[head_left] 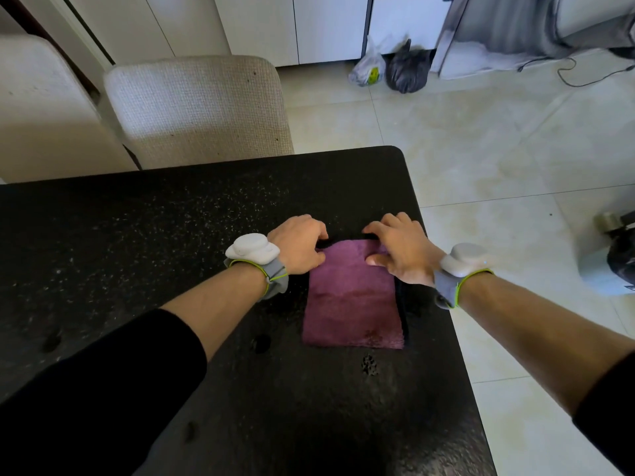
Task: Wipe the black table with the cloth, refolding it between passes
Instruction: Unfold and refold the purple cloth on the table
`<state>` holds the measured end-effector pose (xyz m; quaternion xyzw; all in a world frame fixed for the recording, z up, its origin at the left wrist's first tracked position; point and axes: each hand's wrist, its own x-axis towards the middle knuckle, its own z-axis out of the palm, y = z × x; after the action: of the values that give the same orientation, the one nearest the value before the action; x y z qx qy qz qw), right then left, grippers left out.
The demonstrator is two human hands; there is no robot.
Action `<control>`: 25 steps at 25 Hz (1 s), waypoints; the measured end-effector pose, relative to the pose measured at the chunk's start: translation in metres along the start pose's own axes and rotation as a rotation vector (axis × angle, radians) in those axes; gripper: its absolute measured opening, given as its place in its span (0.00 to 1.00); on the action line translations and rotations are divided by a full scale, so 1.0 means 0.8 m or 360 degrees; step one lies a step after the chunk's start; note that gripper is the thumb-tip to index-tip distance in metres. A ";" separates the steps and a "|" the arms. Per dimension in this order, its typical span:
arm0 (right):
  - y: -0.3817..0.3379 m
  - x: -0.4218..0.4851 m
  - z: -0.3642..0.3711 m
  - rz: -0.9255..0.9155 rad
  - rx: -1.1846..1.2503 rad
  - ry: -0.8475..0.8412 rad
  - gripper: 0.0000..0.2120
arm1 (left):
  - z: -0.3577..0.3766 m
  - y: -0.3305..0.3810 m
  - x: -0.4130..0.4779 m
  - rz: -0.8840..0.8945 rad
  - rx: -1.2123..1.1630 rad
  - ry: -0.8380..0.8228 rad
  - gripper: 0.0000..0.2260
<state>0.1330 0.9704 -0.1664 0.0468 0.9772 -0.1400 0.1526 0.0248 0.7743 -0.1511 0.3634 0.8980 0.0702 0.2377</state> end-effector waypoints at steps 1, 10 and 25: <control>-0.003 -0.002 -0.002 -0.0014 -0.0013 0.0008 0.26 | -0.007 0.004 -0.003 0.0036 -0.0009 -0.0010 0.15; -0.013 -0.011 -0.077 -0.0181 0.0222 0.0000 0.11 | -0.096 0.019 -0.044 0.0113 -0.0243 -0.0019 0.11; -0.056 -0.139 0.004 -0.0426 -0.0217 0.0004 0.17 | 0.025 0.018 -0.180 0.0063 -0.0153 0.0127 0.12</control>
<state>0.2331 0.9209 -0.1230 -0.0942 0.9821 -0.0924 0.1342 0.1332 0.6852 -0.1105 0.3661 0.8951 0.1322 0.2175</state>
